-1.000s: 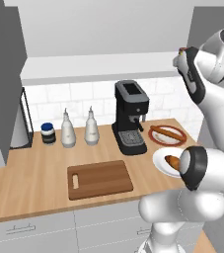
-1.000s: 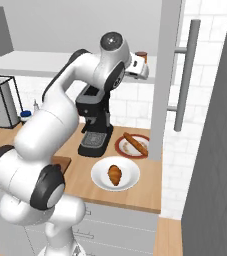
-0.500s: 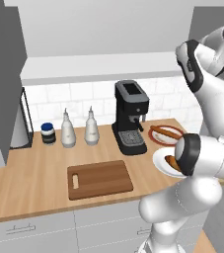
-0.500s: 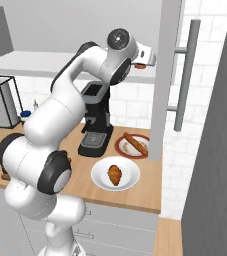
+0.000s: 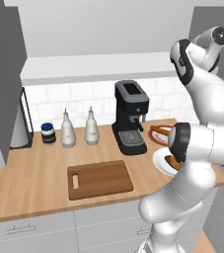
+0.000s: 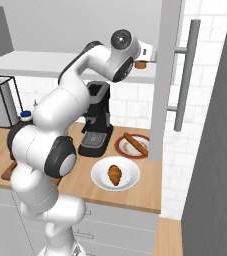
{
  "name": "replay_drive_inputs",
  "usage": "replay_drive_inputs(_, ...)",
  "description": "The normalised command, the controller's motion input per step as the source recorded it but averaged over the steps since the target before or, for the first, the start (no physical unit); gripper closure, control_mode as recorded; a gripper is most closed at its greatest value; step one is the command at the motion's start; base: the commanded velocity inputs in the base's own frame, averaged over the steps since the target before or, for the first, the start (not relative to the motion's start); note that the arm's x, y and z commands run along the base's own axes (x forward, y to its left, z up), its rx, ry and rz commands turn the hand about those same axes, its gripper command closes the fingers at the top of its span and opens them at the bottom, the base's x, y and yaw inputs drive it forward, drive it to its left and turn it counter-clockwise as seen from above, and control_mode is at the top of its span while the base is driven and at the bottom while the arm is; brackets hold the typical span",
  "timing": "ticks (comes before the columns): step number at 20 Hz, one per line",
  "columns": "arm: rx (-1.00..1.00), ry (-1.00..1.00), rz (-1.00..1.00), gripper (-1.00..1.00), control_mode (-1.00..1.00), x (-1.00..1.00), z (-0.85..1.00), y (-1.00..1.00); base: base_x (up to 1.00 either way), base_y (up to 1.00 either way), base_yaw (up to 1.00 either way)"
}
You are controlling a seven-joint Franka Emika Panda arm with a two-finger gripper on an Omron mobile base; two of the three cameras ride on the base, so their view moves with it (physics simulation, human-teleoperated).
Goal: From the different types of pastries on the counter, select a croissant and place it on the cutting board. Then retrieve a jar of jam from the cabinet and place it alongside the croissant on the cutting board.
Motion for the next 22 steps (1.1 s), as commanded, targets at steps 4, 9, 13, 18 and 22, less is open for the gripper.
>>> replay_drive_inputs(4,-0.02,0.0,0.0,-1.0,-1.0,0.23,0.01,0.0,0.0,0.0,0.0)
replay_drive_inputs(9,0.0,0.0,0.0,-1.0,-1.0,0.0,0.0,-0.07,0.0,0.0,0.0)
replay_drive_inputs(13,0.0,0.0,0.0,-1.0,-1.0,0.08,0.0,-0.01,0.0,0.0,0.0)
replay_drive_inputs(18,0.0,0.0,0.0,-1.0,-1.0,0.25,0.0,0.0,0.0,0.0,0.0)
replay_drive_inputs(22,0.0,0.0,0.0,-1.0,-1.0,0.29,0.0,0.0,0.0,0.0,0.0)
